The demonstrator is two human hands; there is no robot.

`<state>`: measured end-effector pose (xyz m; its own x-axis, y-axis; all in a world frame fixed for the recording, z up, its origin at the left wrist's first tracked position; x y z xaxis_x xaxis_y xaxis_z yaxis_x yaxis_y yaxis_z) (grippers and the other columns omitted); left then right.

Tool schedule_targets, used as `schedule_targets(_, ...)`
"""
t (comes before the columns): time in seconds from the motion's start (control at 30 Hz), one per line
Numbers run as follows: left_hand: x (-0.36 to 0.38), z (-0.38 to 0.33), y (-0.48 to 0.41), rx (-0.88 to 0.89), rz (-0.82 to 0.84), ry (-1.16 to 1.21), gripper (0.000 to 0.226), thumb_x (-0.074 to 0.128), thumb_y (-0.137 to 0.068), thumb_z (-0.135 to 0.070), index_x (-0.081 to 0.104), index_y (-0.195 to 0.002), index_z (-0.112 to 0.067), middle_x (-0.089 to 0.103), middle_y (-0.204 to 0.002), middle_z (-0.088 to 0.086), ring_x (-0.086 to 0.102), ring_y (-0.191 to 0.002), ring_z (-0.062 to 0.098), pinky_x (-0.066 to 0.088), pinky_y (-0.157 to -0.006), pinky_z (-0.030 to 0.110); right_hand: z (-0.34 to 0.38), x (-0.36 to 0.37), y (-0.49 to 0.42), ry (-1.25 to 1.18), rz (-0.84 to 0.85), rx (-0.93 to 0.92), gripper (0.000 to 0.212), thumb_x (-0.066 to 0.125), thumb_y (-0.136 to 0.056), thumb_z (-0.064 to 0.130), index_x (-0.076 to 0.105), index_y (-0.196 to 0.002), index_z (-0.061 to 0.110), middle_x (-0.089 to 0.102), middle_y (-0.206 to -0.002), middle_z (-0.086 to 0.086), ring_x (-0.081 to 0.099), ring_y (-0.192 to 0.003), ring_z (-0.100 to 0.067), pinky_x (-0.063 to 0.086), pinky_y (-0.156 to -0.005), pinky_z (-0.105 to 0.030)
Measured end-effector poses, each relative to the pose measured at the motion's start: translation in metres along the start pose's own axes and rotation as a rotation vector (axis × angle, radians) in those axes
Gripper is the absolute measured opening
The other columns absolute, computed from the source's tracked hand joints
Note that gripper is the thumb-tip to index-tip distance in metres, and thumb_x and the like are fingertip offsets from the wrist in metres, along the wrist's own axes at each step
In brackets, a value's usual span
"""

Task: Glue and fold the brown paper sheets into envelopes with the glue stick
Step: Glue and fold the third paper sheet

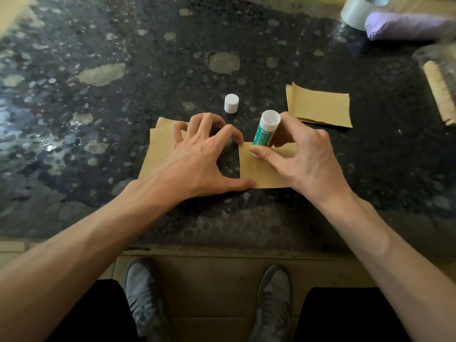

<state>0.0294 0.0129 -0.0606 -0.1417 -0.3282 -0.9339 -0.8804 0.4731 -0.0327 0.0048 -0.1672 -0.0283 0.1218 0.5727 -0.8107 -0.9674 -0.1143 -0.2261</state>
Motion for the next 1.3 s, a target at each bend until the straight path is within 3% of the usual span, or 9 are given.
schedule_targets(0.3,-0.001,0.000,0.000,-0.002,-0.009,-0.009,0.081,0.060,-0.064,-0.094,0.046,-0.129,-0.047,0.034,-0.136,-0.008,0.023,-0.139,0.014,0.018,-0.110,0.041,-0.004,0.005,-0.008,-0.034,0.000,0.017,0.040,0.077,-0.093,0.039,0.062,-0.125,0.020,0.072,-0.115,0.008,0.062,-0.102,-0.002,0.037,-0.082,0.004)
schedule_targets(0.5,-0.001,0.000,0.000,0.002,-0.020,-0.009,0.082,0.060,-0.063,-0.095,0.047,-0.128,-0.046,0.035,-0.135,-0.008,0.025,-0.139,0.016,0.019,-0.110,0.042,-0.004,0.007,-0.011,-0.042,-0.038,-0.008,0.041,0.077,-0.094,0.031,0.062,-0.129,0.014,0.073,-0.122,-0.001,0.069,-0.112,-0.013,0.043,-0.093,-0.010)
schedule_targets(0.6,-0.001,0.000,0.001,0.004,-0.026,-0.006,0.080,0.061,-0.064,-0.094,0.047,-0.128,-0.046,0.035,-0.135,-0.009,0.025,-0.139,0.015,0.016,-0.107,0.038,-0.006,0.008,-0.012,-0.080,-0.064,-0.014,0.037,0.077,-0.095,0.028,0.063,-0.126,0.014,0.074,-0.119,0.001,0.069,-0.110,-0.009,0.050,-0.095,-0.015)
schedule_targets(0.7,-0.001,0.000,0.001,0.005,-0.037,-0.003,0.081,0.062,-0.063,-0.093,0.048,-0.127,-0.046,0.036,-0.134,-0.009,0.027,-0.138,0.014,0.014,-0.105,0.035,-0.011,0.001,-0.008,-0.279,-0.154,-0.004,0.028,0.077,-0.095,0.019,0.066,-0.120,0.012,0.074,-0.113,0.008,0.070,-0.108,-0.004,0.057,-0.096,-0.026)
schedule_targets(0.8,-0.001,0.000,0.000,-0.003,-0.021,-0.005,0.084,0.058,-0.061,-0.096,0.047,-0.127,-0.046,0.035,-0.135,-0.009,0.026,-0.138,0.014,0.014,-0.106,0.036,-0.019,-0.011,-0.005,-0.450,-0.189,0.062,0.028,0.075,-0.096,0.017,0.066,-0.121,0.010,0.074,-0.114,0.005,0.072,-0.108,-0.009,0.059,-0.095,-0.031)
schedule_targets(0.93,0.000,0.000,0.000,-0.009,-0.012,0.000,0.084,0.055,-0.060,-0.097,0.047,-0.127,-0.046,0.035,-0.134,-0.010,0.025,-0.139,0.015,0.014,-0.107,0.037,-0.023,-0.014,0.007,-0.493,-0.107,0.112,0.026,0.075,-0.097,0.020,0.067,-0.120,0.012,0.073,-0.112,0.000,0.072,-0.107,-0.013,0.058,-0.094,-0.031)
schedule_targets(1.13,-0.002,-0.001,-0.002,-0.018,0.001,-0.014,0.085,0.059,-0.059,-0.097,0.048,-0.126,-0.046,0.036,-0.134,-0.008,0.025,-0.139,0.016,0.018,-0.111,0.043,-0.019,-0.007,0.020,-0.316,0.126,0.074,0.027,0.075,-0.093,0.032,0.063,-0.117,0.031,0.069,-0.111,0.012,0.067,-0.109,-0.010,0.058,-0.093,-0.036)
schedule_targets(1.3,-0.001,-0.004,-0.005,-0.107,-0.006,0.009,0.088,0.050,-0.053,-0.102,0.052,-0.120,-0.047,0.034,-0.127,-0.012,0.025,-0.139,0.015,0.021,-0.110,0.045,-0.009,-0.013,0.018,-0.263,0.162,-0.002,0.034,0.079,-0.091,0.026,0.058,-0.117,0.026,0.071,-0.110,0.015,0.067,-0.111,-0.003,0.055,-0.097,-0.030)
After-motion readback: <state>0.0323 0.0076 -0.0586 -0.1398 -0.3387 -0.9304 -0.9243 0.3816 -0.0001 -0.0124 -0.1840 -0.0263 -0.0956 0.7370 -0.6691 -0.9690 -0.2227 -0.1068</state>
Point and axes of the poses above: each hand's wrist, its own y-axis away from the middle knuckle, its own x-axis out of the palm, z = x × y, the point moved 6 cm from there along -y, towards the middle knuckle
